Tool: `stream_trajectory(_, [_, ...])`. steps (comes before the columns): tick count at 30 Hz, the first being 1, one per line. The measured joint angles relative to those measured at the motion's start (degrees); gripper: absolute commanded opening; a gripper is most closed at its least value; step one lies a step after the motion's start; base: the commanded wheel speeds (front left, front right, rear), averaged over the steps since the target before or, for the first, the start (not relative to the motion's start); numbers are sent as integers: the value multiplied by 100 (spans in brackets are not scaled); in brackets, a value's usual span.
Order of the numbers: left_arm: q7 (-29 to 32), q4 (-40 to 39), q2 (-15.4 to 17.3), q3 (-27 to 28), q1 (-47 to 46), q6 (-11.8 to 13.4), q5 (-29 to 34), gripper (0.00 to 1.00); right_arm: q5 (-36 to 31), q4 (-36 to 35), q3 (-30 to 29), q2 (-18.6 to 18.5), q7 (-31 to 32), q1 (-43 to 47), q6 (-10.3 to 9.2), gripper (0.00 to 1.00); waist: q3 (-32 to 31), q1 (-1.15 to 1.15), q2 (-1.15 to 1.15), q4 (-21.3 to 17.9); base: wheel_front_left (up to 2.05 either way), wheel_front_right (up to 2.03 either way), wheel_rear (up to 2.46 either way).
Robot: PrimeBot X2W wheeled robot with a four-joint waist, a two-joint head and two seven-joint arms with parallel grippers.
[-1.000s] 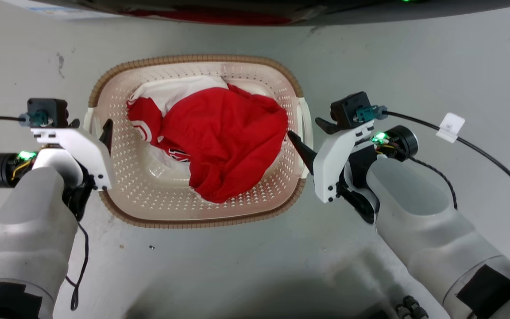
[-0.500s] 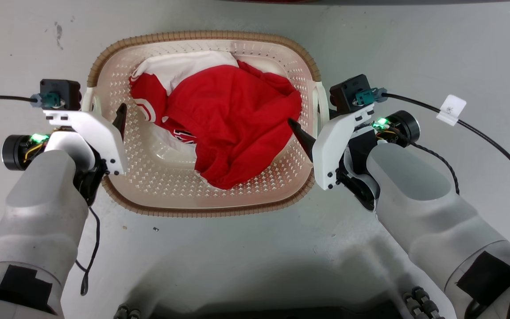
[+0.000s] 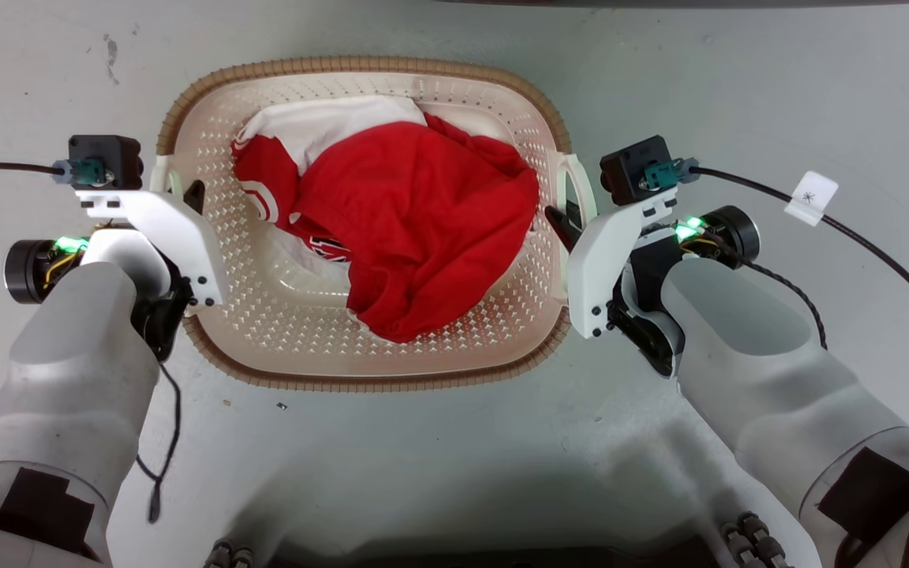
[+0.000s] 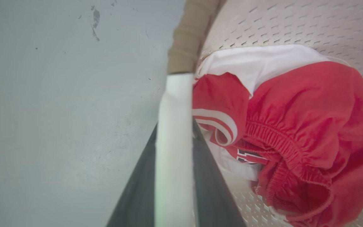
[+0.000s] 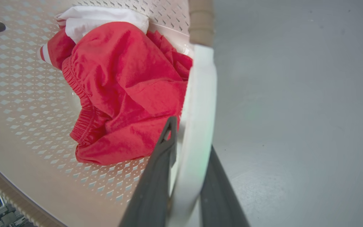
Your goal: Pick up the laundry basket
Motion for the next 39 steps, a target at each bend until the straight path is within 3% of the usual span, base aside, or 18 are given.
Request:
stream_trajectory(11, [162, 75, -164, -404, 210, 18, -391, 0, 323, 160, 300, -45, 164, 193, -10, 0, -419, 0, 0, 31, 0, 0, 0])
stream_trajectory(22, [487, 232, -427, -751, 636, 41, -786, 0, 662, 378, 485, -65, 474, 585, -10, 0, -1428, 0, 0, 7, 0, 0, 0])
stream_trajectory(39, [1152, 450, -806, -1096, 1314, 43, -1282, 0, 1189, 634, 749, -93, 1463, 1260, -10, 0, -3189, -1, 0, -85, 0, 0, 0])
